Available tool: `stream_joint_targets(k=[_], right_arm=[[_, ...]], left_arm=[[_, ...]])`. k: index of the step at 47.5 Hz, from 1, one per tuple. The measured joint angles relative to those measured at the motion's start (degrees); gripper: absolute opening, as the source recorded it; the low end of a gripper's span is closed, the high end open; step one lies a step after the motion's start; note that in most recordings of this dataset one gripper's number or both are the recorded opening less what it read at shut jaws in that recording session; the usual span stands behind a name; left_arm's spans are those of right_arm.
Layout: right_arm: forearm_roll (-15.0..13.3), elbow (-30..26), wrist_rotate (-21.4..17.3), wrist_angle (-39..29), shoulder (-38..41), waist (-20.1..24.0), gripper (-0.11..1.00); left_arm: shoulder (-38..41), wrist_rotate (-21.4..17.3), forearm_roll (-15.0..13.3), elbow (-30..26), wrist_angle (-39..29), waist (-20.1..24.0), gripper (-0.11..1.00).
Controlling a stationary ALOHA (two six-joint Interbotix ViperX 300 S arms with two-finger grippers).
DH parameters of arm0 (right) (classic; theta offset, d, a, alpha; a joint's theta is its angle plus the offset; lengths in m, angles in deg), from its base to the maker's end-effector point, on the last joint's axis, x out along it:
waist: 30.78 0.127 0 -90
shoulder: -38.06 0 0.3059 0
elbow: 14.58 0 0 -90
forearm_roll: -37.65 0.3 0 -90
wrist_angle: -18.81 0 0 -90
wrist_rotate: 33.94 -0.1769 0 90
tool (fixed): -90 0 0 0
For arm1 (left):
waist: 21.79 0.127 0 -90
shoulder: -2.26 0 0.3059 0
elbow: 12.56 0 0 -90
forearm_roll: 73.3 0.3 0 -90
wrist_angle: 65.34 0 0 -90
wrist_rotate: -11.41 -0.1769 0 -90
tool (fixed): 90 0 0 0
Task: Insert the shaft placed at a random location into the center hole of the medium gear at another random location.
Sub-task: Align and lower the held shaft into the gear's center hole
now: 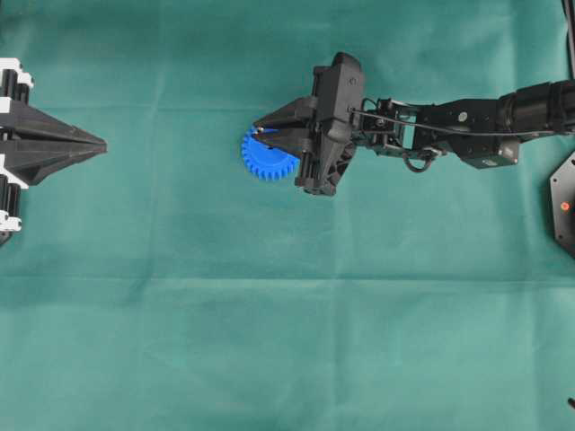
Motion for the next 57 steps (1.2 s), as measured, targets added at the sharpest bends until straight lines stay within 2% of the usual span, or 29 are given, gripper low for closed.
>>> stream_joint_targets(k=[13,33,48,57], right_arm=[[0.09,0.53,0.09,0.18,-0.44,0.00,0.13],[0.00,1.85,0.09,-0.53,-6.94,0.00,0.13],[-0.09,1.85,0.09,-0.53,-6.59,0.00,0.13],[-0.09,1.76,0.09,-0.44,-3.60,0.00,0.13]], left_arm=[[0.00,0.09,0.00,0.00,-0.09,0.00,0.00],[-0.09,0.09,0.09,0.00,-0.18,0.00,0.00],[0.00,0.09,0.00,0.00,-0.18,0.00,0.00],[0.00,0.09,0.00,0.00,-0.18,0.00,0.00]])
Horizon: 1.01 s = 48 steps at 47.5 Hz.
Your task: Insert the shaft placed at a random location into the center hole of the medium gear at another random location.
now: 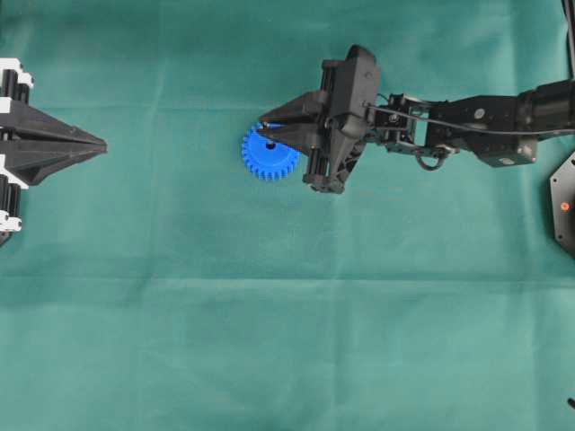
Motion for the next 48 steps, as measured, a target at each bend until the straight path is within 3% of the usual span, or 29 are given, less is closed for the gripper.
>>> stream_joint_targets(k=[48], right_arm=[[0.18,-0.26,0.00,1.05,6.86,-0.26,0.13]], left_arm=[[-0.09,0.00,0.00,0.00,0.00,0.00,0.00]])
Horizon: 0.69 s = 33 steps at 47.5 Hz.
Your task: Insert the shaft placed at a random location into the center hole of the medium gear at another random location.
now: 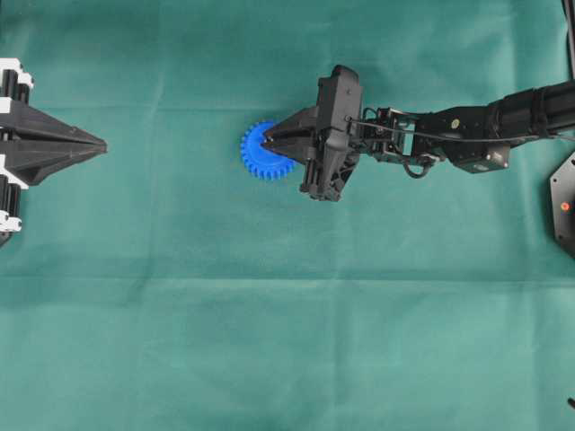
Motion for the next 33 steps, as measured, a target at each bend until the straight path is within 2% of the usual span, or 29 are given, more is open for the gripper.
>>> stream_joint_targets(k=[14,27,33], right_arm=[[0.00,-0.44,0.00,-1.85,-0.09,0.09,0.15],[0.00,-0.53,-0.09,-2.20,-0.26,0.26,0.87],[0.00,-0.53,0.00,-2.64,-1.49,0.44,0.78]], left_arm=[[0.00,0.00,0.09,0.00,0.00,0.00,0.00],[0.09,0.00,0.00,0.00,0.00,0.00,0.00],[0.09,0.00,0.00,0.00,0.00,0.00,0.00]])
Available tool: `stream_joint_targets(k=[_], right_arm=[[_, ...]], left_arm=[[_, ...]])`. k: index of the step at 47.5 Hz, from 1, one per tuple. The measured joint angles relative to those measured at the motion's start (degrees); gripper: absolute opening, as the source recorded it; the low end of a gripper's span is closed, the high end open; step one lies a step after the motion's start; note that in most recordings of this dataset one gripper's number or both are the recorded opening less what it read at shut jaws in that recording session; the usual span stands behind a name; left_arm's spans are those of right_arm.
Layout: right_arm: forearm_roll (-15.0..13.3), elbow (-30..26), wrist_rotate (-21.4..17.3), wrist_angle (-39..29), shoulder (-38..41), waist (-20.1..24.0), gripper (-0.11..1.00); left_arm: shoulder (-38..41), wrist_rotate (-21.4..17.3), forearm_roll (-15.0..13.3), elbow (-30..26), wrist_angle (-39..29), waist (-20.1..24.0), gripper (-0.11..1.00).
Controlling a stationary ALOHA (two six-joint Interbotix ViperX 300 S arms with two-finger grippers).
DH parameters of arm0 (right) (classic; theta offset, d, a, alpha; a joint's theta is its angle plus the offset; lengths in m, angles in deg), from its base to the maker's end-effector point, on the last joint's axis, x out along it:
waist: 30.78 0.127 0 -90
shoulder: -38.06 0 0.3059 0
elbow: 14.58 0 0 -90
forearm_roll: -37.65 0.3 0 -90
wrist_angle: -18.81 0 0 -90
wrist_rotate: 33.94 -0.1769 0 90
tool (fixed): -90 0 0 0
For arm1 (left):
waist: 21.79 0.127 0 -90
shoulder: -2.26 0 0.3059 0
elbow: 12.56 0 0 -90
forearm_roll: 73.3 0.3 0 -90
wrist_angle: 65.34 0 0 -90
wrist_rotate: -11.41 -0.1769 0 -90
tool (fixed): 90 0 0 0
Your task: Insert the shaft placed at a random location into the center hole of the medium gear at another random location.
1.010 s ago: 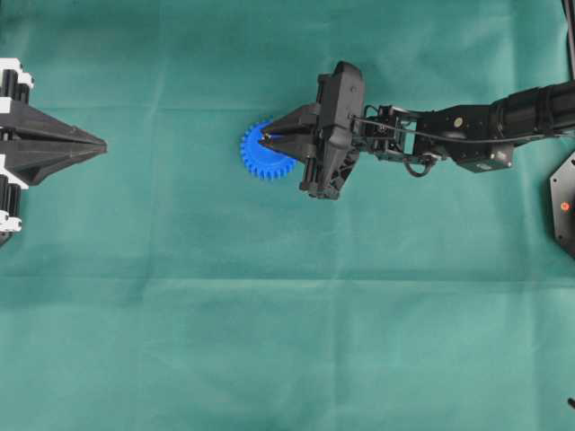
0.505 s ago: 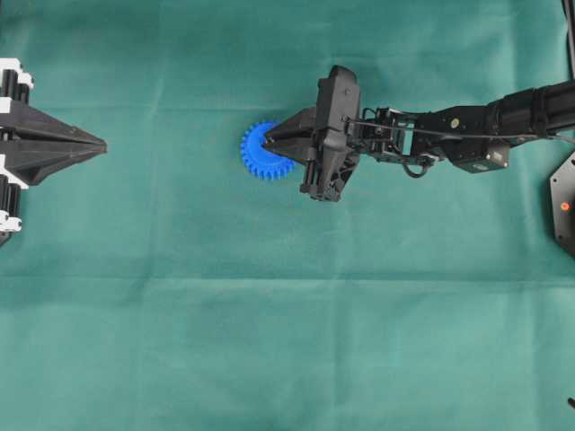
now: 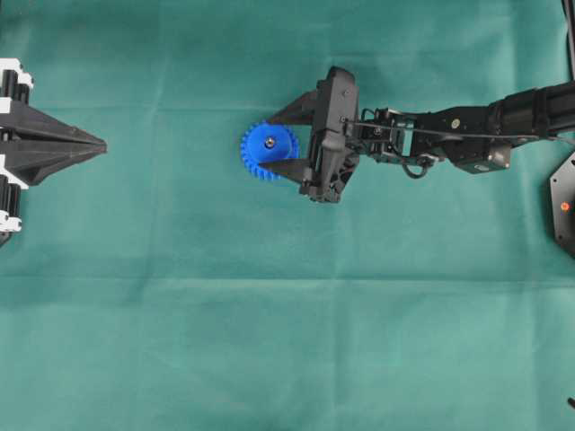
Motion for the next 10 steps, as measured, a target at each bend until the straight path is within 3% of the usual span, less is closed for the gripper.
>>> stream_joint_targets(k=[10], right_arm=[[0.00,0.44,0.00,-1.05,-3.96,0.00,0.80]], left_arm=[[0.00,0.00,0.00,0.00,0.00,0.00,0.00]])
